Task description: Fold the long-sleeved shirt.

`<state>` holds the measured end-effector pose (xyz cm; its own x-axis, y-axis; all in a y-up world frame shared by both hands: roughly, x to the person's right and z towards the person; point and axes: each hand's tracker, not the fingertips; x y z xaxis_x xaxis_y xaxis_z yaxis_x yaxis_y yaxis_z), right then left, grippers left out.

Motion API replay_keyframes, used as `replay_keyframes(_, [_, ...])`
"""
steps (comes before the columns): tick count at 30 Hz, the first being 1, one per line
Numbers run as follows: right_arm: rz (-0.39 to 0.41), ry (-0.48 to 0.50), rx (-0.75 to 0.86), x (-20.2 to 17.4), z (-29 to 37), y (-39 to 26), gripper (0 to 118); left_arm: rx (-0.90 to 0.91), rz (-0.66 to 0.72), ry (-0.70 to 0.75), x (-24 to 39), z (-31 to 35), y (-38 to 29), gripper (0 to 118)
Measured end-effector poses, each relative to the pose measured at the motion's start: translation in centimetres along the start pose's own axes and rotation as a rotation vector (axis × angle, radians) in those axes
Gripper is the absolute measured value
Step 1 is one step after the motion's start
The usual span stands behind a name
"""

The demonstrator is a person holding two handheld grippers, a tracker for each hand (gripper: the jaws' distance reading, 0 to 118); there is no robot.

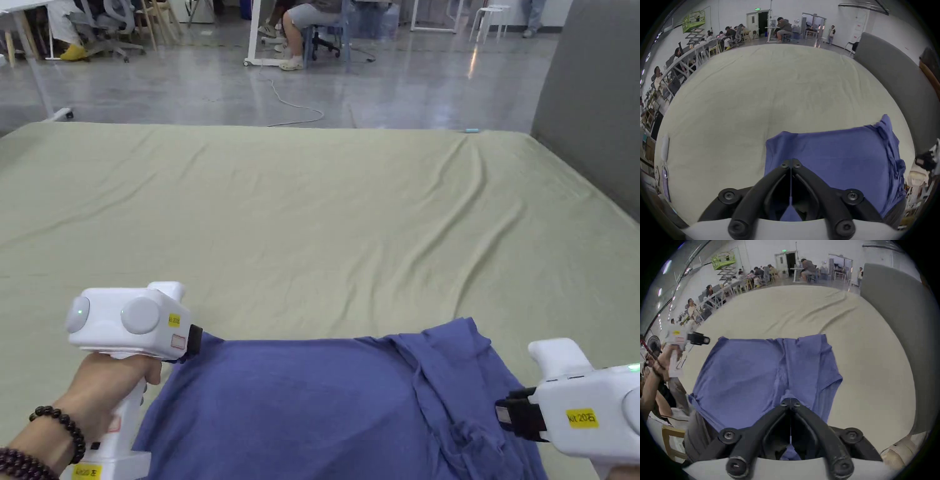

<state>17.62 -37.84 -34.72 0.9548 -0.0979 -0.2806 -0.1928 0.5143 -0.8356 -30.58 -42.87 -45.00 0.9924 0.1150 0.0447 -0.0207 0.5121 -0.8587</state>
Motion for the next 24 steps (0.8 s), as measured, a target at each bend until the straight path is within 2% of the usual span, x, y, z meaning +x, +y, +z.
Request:
replay_keyframes(1, [0.003, -0.001, 0.002, -0.1, -0.2, 0.3, 0, -0.014, 0.008, 0.019, -0.4, -1.3, 0.5, 23])
replay_keyframes(3, [0.026, -0.008, -0.017, -0.6, -1.2, 0.4, 0, -0.022, 0.045, 0.030, -1.0, -3.8, 1.3, 88])
replay_keyframes(4, [0.036, -0.016, -0.022, -0.6, -1.5, 0.7, 0, -0.030, 0.070, 0.066, -1.2, -4.7, 1.6, 108])
replay_keyframes(7, [0.047, -0.024, -0.027, -0.4, -3.1, 1.5, 0, -0.036, 0.102, 0.078, -1.7, -7.1, 2.6, 106])
replay_keyframes(8, [0.044, -0.021, -0.031, 0.0, -3.7, 2.3, 0, -0.072, 0.104, 0.067, -1.6, -7.6, 2.7, 102])
replay_keyframes(9, [0.051, -0.018, -0.032, 0.4, -4.5, 3.3, 0, -0.114, 0.094, 0.059, -1.2, -8.1, 2.6, 91])
replay_keyframes(10, [0.069, -0.020, -0.011, 0.8, -5.8, 4.3, 0, -0.126, 0.062, 0.083, -0.7, -8.4, 2.4, 85])
replay_keyframes(11, [0.068, -0.034, -0.008, 1.3, -6.8, 5.7, 0, -0.107, -0.001, 0.167, -0.1, -8.2, 2.1, 78])
replay_keyframes(12, [0.058, -0.067, -0.015, 1.9, -8.0, 7.5, 0, -0.094, -0.043, 0.149, 0.6, -7.7, 2.2, 61])
replay_keyframes(13, [0.049, -0.102, -0.019, 2.7, -9.3, 9.3, 0, -0.097, -0.064, 0.145, 1.0, -7.1, 2.4, 15])
replay_keyframes(14, [0.031, -0.132, -0.011, 3.3, -10.7, 10.7, 11, -0.089, -0.074, 0.126, 1.2, -6.3, 2.7, 0])
replay_keyframes(15, [0.008, -0.161, -0.012, 4.1, -12.1, 12.3, 34, -0.073, -0.076, 0.053, 1.3, -5.6, 2.8, 0])
replay_keyframes(16, [-0.037, -0.167, -0.033, 5.1, -13.5, 13.8, 64, -0.053, -0.056, 0.048, 1.5, -4.9, 3.0, 0])
replay_keyframes(17, [-0.068, -0.169, -0.065, 5.9, -14.7, 14.8, 72, -0.050, -0.046, 0.055, 1.6, -4.4, 3.0, 0])
replay_keyframes(21, [-0.128, -0.160, -0.188, 8.2, -19.4, 17.5, 72, -0.039, -0.093, 0.050, 2.2, -3.2, 3.0, 0])
replay_keyframes(24, [-0.125, -0.185, -0.201, 8.5, -21.6, 17.9, 72, -0.036, -0.100, 0.043, 2.0, -3.3, 2.8, 0])
